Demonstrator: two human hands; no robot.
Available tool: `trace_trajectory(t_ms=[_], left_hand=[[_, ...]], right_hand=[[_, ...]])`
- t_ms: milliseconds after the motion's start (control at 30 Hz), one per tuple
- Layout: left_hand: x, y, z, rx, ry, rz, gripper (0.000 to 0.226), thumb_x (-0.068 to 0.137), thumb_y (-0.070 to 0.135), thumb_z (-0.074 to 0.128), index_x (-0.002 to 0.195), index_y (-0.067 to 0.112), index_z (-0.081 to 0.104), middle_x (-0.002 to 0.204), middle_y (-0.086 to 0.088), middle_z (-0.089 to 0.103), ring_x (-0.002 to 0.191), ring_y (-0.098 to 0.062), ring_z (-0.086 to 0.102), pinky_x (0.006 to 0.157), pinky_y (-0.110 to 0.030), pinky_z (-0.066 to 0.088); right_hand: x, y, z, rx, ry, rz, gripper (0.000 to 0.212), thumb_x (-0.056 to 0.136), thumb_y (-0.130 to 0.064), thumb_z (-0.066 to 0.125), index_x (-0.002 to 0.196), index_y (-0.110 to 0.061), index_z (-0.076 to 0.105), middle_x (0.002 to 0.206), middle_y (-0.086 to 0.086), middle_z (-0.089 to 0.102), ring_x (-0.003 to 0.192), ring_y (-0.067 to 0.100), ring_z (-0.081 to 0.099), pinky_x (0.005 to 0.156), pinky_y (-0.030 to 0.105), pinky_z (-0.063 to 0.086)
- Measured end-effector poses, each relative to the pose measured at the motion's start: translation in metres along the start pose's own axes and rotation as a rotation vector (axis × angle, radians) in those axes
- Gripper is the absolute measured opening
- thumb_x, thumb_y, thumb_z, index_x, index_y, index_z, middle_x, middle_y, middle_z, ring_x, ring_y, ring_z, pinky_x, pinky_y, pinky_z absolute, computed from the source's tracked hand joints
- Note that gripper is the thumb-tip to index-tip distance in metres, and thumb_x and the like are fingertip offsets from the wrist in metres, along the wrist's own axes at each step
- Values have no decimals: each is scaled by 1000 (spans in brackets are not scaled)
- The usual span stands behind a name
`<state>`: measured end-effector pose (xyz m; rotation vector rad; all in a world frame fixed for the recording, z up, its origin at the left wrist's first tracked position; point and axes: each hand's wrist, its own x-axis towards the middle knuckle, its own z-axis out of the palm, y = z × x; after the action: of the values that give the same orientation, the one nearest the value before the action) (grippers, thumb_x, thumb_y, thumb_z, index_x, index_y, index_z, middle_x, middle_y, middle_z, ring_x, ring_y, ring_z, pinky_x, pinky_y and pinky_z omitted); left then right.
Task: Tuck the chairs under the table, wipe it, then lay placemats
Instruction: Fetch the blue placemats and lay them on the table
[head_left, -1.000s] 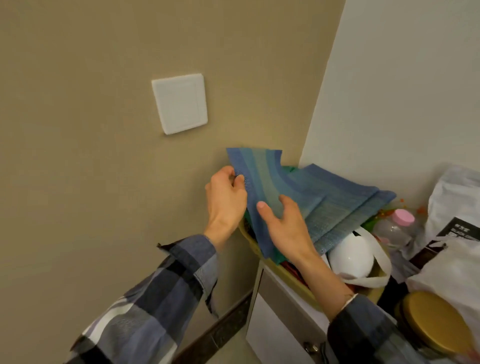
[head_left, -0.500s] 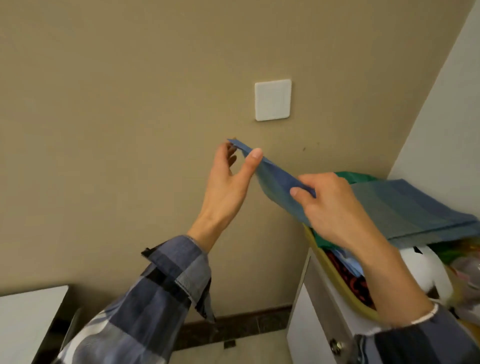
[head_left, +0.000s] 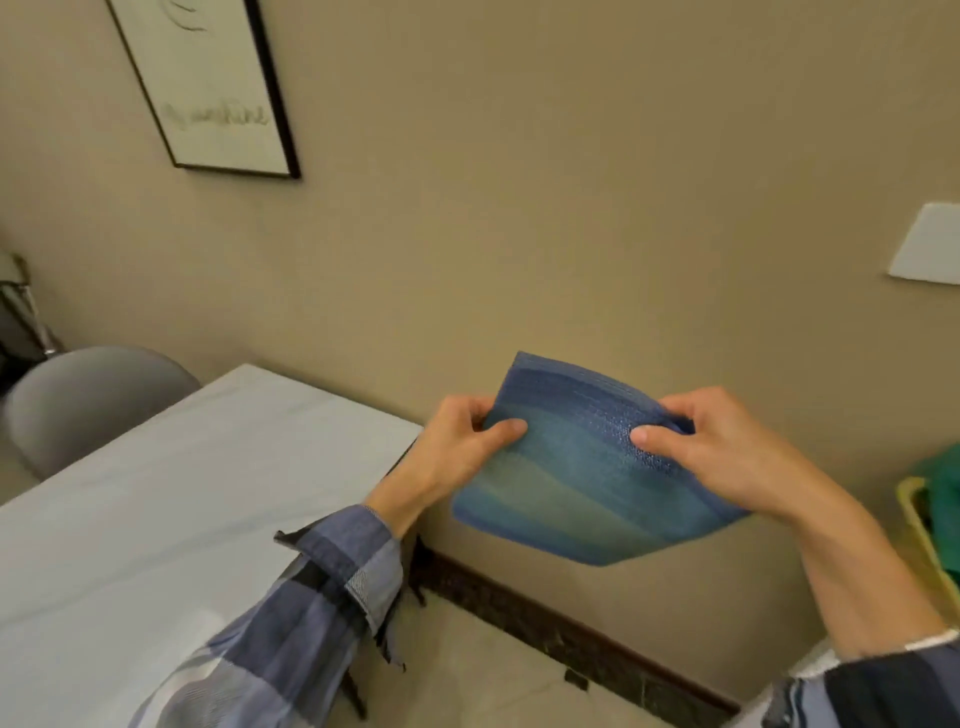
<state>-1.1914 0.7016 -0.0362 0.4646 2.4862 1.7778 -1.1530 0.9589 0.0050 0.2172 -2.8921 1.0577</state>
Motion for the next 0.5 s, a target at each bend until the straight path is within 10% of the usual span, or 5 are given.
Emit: trace_trajectory(t_ms=[200, 500], left_hand=[[-130, -45, -125, 76, 262, -84, 19, 93, 19, 68, 90, 2, 75, 89, -9, 76, 78, -15, 68, 73, -41, 56], [-310, -104, -283, 229, 615, -218, 40, 89, 27, 69, 59, 16, 44, 56, 8, 33, 53, -10, 29, 52, -29, 27]], right_hand=[[-2, -126, 117, -84, -45, -124, 42, 83, -48, 63, 80, -7, 67, 76, 16, 67, 68, 35, 59, 69, 45, 51], [-36, -285, 297, 87, -383, -232, 33, 90, -35, 62, 78, -4, 68, 70, 7, 67, 66, 10, 54, 73, 45, 51]])
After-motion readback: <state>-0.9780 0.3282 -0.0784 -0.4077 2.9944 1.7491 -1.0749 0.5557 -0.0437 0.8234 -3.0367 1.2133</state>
